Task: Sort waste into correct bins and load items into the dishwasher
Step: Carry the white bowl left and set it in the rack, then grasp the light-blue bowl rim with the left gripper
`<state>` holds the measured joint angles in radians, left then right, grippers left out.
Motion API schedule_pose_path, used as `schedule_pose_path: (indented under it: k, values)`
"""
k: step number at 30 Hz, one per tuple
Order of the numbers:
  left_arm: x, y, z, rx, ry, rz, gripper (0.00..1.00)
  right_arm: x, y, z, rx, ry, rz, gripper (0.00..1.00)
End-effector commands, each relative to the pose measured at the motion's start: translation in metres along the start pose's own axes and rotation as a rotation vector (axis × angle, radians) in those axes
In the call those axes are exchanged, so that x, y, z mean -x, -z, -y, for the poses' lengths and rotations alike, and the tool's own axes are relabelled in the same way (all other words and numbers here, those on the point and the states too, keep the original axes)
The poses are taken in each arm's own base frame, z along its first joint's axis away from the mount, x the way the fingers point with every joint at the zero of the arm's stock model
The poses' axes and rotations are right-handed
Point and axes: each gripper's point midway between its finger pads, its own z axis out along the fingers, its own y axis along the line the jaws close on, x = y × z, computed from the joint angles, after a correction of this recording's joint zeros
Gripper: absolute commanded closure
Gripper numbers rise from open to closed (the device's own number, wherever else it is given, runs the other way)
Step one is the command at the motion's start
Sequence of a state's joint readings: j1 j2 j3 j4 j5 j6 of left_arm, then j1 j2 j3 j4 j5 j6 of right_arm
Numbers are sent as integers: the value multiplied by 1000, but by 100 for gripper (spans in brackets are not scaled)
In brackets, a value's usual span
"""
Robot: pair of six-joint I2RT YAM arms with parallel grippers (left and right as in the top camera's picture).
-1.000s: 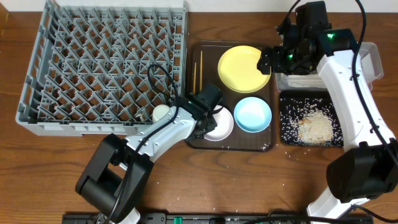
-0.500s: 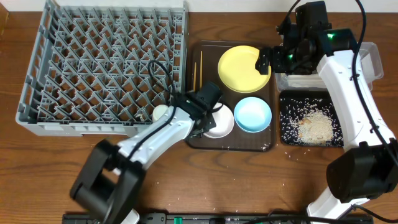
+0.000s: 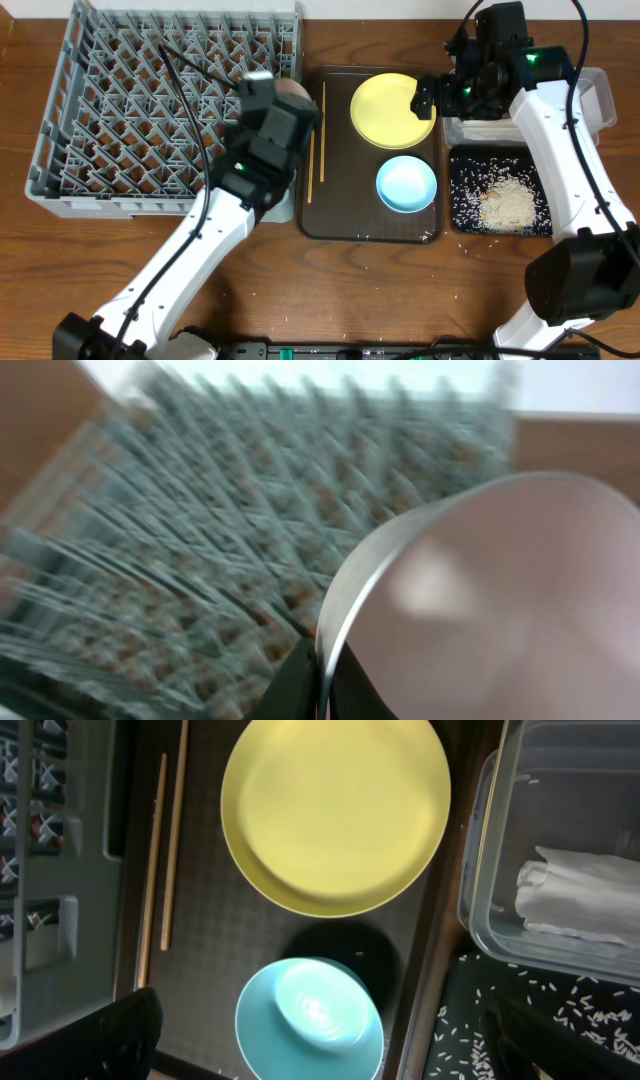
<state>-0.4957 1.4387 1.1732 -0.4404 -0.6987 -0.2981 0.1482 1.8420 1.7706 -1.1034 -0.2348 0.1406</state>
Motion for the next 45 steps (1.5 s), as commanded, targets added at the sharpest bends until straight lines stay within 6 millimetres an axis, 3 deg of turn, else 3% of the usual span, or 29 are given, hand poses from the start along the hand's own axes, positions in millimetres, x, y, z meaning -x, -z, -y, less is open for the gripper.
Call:
schedule_pose_path:
  k: [1,5,8,17,22,29,30,35,42,45]
  values:
    - [22,-15,-42,240,-155,67,92,0,2,-2,0,13,4,1]
    - [29,-28,-52,376,-236,88,93,0,2,-2,0,13,4,1]
    - [27,-37,-48,473,-346,85,93,0,2,-2,0,13,3,1]
    - [-7,-67,-39,684,-519,22,92,0,2,-3,0,14,4,1]
    - [-26,-74,-15,664,-597,14,93,0,2,-2,0,14,4,1]
    - [-47,-67,24,603,-702,34,92,0,2,-2,0,14,4,1]
    - [-48,-65,29,594,-709,41,90,0,2,-2,0,14,3,1]
    - [-49,-57,43,564,-712,67,54,0,2,-3,0,14,4,1]
    - [-37,-48,46,496,-662,87,49,0,2,-3,0,14,4,1]
    - [-26,-41,53,380,-599,101,41,0,2,-2,0,14,4,1]
